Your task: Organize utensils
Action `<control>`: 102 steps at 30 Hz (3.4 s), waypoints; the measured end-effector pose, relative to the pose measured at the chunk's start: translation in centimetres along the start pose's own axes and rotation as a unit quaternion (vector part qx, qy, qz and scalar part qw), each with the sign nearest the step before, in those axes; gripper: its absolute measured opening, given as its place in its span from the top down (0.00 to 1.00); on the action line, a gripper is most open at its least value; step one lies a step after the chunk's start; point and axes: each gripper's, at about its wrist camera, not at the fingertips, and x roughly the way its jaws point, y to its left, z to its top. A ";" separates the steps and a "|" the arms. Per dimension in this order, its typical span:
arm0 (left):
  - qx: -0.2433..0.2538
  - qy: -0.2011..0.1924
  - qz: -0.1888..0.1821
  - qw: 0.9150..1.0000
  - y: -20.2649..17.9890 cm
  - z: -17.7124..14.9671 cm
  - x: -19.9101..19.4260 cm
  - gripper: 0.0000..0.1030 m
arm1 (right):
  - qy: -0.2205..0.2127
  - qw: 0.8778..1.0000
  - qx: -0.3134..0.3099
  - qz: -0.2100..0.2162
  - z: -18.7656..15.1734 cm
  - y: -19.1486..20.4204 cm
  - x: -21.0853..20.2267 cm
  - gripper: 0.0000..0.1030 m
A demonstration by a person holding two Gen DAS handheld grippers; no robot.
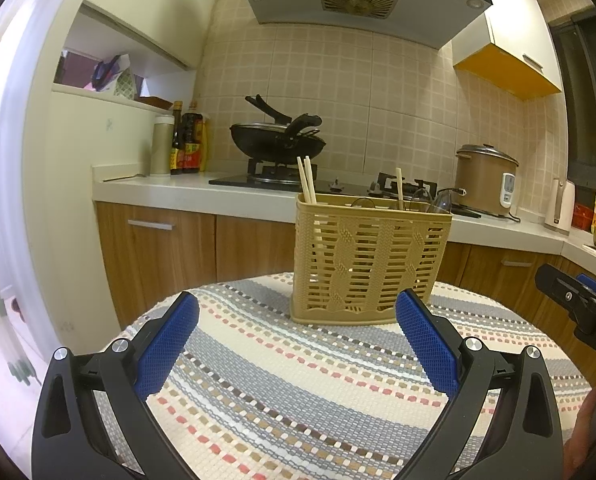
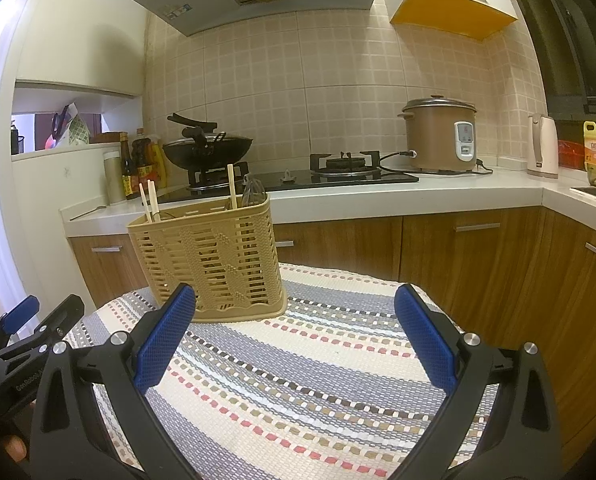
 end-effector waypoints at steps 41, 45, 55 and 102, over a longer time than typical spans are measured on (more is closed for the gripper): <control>-0.032 0.272 0.024 0.961 6.4 0.6 10.2 0.08 | 0.336 0.936 0.023 -0.099 -1.0 -8.1 17.4 0.08; -0.032 0.262 0.028 0.964 6.7 -0.5 10.9 0.08 | 0.337 0.938 -0.023 -0.082 -1.2 -6.2 18.4 0.07; -0.056 0.290 0.041 0.954 7.4 -1.6 12.3 0.08 | 0.309 0.946 -0.020 -0.090 -1.9 -6.2 17.4 0.07; -0.093 0.246 0.007 0.965 8.7 -1.1 10.8 0.08 | 0.309 0.947 -0.020 -0.088 -1.9 -5.9 17.3 0.07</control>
